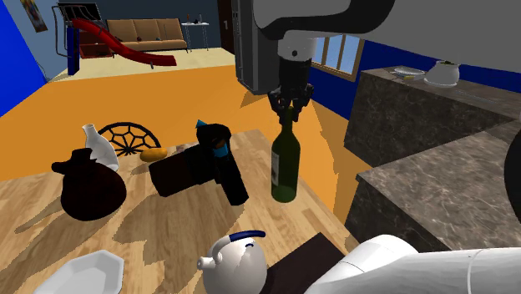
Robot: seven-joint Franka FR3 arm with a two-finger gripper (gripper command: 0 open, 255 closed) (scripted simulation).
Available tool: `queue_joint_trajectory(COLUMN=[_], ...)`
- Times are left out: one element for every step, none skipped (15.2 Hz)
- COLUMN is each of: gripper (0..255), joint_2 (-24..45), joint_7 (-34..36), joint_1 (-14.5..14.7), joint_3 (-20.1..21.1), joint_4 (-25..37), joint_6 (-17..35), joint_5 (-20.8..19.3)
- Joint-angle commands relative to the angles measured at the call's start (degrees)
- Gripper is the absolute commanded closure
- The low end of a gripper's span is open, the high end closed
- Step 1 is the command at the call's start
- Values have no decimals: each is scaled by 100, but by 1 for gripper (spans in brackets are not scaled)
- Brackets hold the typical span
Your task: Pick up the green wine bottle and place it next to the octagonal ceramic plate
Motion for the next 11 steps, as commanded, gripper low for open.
queue_joint_trajectory(gripper=[255, 255, 255, 255, 255, 255, 255, 255, 255, 255, 255], joint_2=[35, 54, 74, 95, 117, 141, 166, 192, 219, 247, 277], joint_7=[-3, -6, -10, -14, -19, -23, -28, -33, -38, -44, -49], joint_1=[11, 16, 20, 25, 30, 35, 39, 44, 49, 54, 59], joint_3=[15, 20, 25, 29, 33, 37, 41, 44, 47, 50, 52], joint_4=[181, 273, 367, 461, 557, 654, 752, 852, 953, 1055, 1159], joint_6=[-147, -220, -294, -368, -442, -515, -589, -663, -737, -811, -886], joint_5=[17, 25, 32, 40, 47, 55, 62, 70, 77, 85, 92])
